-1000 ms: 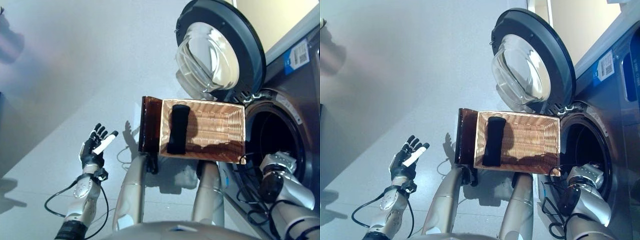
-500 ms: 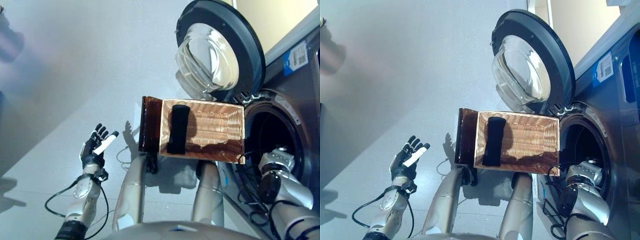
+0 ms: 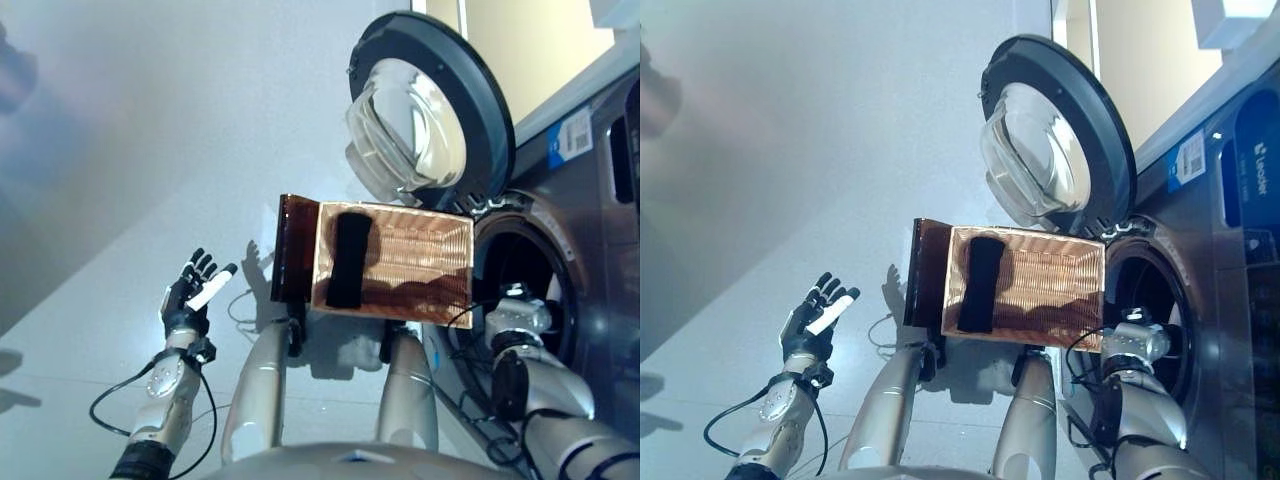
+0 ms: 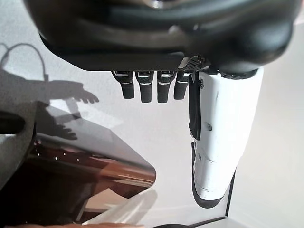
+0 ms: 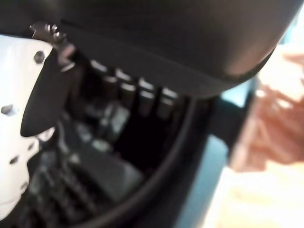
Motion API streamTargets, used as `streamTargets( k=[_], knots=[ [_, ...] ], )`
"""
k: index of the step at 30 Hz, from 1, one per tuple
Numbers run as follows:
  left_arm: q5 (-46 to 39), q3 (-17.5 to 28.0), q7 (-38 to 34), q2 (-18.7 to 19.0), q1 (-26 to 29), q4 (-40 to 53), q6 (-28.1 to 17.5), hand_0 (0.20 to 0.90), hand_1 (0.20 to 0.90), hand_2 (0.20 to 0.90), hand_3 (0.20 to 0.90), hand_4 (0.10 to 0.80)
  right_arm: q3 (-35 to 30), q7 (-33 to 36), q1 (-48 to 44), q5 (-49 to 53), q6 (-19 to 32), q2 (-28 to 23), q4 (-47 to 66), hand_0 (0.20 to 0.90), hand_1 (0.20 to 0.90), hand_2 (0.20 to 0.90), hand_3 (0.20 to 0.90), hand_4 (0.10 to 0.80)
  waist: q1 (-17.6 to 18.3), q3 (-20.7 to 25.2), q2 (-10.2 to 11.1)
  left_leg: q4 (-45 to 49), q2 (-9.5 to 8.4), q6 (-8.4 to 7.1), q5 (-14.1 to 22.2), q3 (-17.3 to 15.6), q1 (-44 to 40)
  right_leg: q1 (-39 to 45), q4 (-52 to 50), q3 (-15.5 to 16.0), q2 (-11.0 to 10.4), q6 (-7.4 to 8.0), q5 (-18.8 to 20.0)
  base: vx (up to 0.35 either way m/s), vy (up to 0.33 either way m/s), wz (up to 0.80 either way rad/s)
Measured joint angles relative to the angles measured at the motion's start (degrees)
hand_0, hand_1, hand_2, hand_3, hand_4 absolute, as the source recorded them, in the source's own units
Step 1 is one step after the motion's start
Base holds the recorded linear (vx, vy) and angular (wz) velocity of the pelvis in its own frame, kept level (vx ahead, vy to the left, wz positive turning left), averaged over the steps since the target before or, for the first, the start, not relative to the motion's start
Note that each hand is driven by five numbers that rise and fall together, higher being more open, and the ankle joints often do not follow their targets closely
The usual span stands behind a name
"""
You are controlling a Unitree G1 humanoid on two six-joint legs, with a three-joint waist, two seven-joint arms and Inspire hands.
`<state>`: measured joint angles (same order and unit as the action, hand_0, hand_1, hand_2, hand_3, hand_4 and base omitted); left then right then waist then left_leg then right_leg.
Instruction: Pick up the clothes and place them into the washing machine
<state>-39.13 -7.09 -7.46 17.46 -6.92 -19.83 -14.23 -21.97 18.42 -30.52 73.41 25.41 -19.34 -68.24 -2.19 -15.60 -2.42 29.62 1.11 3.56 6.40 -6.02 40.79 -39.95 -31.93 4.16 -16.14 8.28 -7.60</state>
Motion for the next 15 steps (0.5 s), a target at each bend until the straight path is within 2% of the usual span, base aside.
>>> streamTargets(
  k=[6,15],
  knots=[
    [0.2,0.1,-0.1,-2.0,1.0,-5.5,0.0,0.900,0.900,0.900,0.900,0.800,4.5,-0.9,3.4,-6.4,-2.9,4.2,-0.1,0.900,0.900,0.900,0.900,0.800,0.2,-0.1,1.0,-7.0,-0.02,-0.72,-2.9,0.5,-5.8,5.6,6.0,1.8,0.4,-0.17,2.1,0.066,-0.029,0.02],
    [1.5,0.3,-0.1,-2.3,1.9,-7.2,0.0,0.900,0.900,0.900,0.900,0.800,9.6,-2.0,6.7,-11.8,-4.3,6.5,-0.1,0.900,0.900,0.900,0.900,0.800,1.3,0.3,2.4,-10.8,0.02,-1.28,-3.8,1.1,-11.7,11.6,9.2,3.0,0.9,-0.07,2.5,0.050,-0.007,0.01]
  ],
)
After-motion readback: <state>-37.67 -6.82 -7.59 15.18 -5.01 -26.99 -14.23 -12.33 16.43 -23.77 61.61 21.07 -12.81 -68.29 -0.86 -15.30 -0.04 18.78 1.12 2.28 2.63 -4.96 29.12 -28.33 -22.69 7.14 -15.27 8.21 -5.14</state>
